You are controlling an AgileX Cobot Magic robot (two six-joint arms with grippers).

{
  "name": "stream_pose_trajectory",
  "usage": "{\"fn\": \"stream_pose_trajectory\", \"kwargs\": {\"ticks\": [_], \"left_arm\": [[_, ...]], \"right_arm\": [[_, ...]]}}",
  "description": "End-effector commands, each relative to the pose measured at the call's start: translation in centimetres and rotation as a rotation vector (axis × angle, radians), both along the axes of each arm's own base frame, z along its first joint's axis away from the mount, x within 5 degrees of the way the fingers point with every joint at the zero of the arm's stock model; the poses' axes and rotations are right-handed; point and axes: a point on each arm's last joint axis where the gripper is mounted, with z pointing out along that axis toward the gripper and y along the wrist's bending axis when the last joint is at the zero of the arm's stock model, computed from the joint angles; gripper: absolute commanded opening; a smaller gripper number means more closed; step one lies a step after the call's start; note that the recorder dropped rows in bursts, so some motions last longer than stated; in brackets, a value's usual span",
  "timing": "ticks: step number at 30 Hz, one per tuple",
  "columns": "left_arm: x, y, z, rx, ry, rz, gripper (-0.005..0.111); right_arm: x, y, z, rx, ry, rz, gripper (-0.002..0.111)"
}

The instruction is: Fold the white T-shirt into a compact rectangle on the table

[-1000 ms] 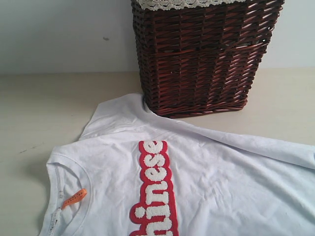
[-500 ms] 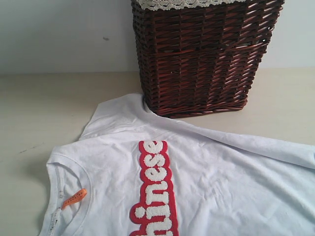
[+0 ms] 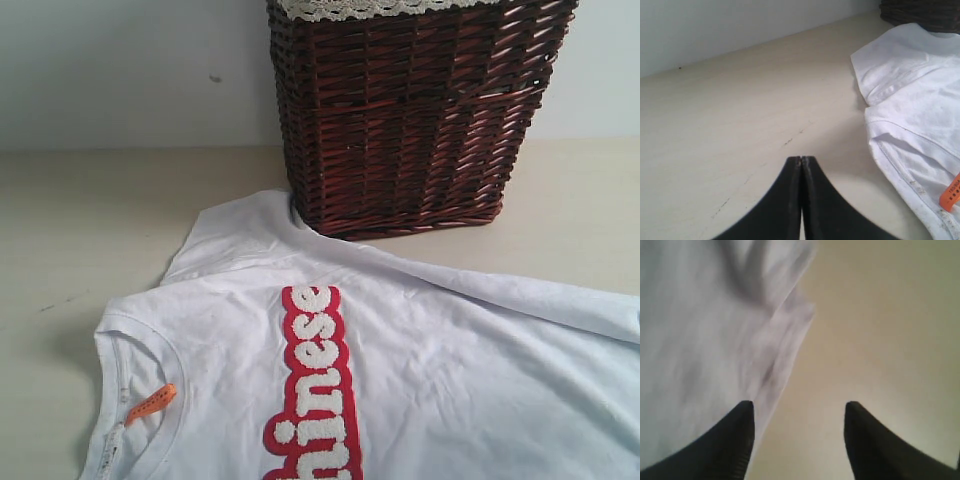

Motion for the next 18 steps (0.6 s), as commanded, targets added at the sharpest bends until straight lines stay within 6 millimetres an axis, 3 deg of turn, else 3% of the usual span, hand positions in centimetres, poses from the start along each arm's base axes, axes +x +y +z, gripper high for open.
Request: {"fn": "stream_pose_trajectory", "kwargs": {"ticks": [1, 4, 6, 8, 10, 14, 18], "left_arm": [[-0.1, 0.1, -0.1, 0.002, -0.003, 0.005, 0.000], [-0.1, 0.1, -0.1, 0.002, -0.003, 0.005, 0.000], [-0.1, 0.1, -0.1, 0.002, -0.003, 0.005, 0.000], [-0.1, 0.1, -0.1, 0.002, -0.003, 0.005, 0.000], [-0.1, 0.1, -0.1, 0.002, -0.003, 0.005, 0.000], [-0.1, 0.1, -0.1, 0.002, -0.003, 0.005, 0.000], [-0.1, 0.1, -0.1, 0.002, -0.003, 0.005, 0.000]], "right_arm": [[3.3, -1.1, 0.7, 0.329, -0.410, -0.497, 0.056], [4.7, -1.5, 1.9, 0.370, -0.425, -0.490, 0.055], [7.4, -2.3, 3.0, 0.424, -0.422, -0.483, 0.055], [10.4, -2.6, 2.8, 0.517, -0.296, -0.406, 0.052], [13.0, -2.5, 0.3, 0.652, -0.038, -0.325, 0.050], [16.4, -4.3, -2.8, 0.702, 0.167, -0.436, 0.048], [16.4, -4.5, -3.9, 0.679, 0.317, -0.392, 0.048]]}}
